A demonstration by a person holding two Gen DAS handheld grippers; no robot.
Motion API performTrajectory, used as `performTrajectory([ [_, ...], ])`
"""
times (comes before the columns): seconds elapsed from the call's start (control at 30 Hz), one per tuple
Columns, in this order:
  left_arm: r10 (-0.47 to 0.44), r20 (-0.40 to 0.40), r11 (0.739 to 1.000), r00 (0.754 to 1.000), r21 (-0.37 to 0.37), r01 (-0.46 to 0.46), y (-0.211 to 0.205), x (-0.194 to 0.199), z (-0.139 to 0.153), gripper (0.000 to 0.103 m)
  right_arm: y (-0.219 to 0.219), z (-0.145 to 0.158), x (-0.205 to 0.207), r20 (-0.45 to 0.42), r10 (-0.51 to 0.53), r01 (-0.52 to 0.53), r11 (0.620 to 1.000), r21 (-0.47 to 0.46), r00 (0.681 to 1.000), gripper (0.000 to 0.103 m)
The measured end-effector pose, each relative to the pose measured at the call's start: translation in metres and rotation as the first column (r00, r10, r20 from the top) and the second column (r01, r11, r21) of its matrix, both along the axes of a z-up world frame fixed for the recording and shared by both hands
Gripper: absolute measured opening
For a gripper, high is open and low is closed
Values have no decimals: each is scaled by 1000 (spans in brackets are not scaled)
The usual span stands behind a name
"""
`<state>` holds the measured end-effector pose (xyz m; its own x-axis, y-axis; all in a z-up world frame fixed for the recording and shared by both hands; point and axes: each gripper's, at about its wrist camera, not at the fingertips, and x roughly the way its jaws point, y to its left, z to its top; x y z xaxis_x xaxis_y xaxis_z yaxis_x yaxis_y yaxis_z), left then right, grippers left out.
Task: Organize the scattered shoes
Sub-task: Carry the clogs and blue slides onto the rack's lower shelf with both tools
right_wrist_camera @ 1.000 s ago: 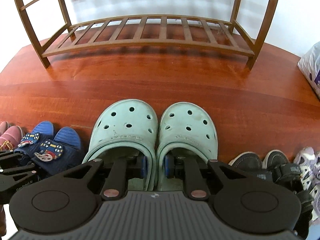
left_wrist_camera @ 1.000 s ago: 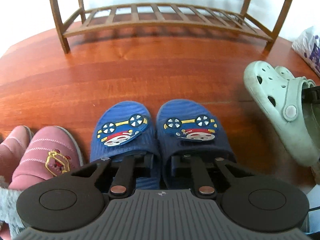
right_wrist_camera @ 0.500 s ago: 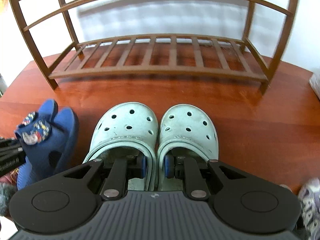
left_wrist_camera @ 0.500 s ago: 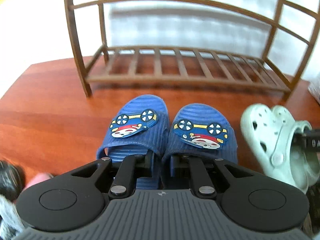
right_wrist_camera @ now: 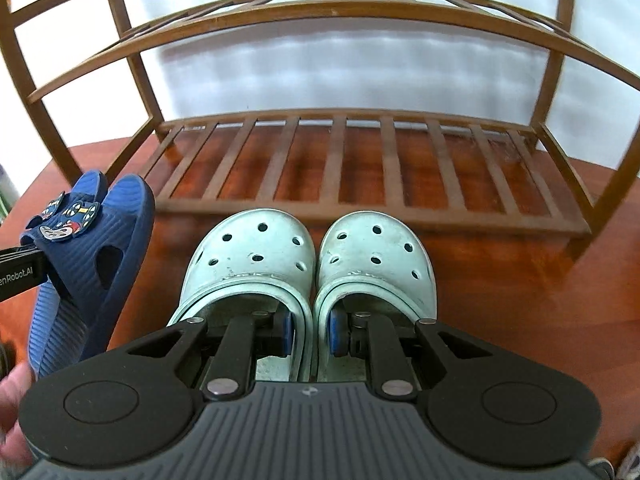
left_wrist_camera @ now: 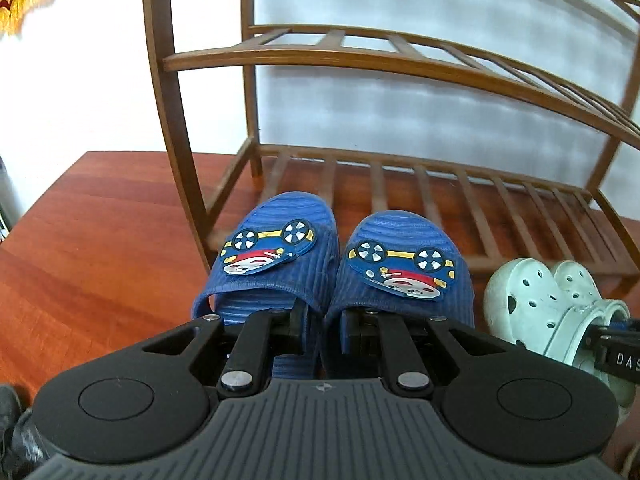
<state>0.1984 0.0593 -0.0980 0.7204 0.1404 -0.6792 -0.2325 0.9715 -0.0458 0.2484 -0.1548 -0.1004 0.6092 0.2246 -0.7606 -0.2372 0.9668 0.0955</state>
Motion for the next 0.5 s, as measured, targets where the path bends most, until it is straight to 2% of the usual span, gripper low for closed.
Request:
performTrajectory([
  [0.27, 42, -13, 999, 999, -4, -42, 28, 53, -7, 16, 35, -13, 56, -5, -40, 40, 999, 22, 999, 19],
  [0.5, 51, -10, 999, 999, 12, -51, 36, 98, -12, 16, 68, -25, 98, 31, -51, 51, 999, 2, 998, 19],
])
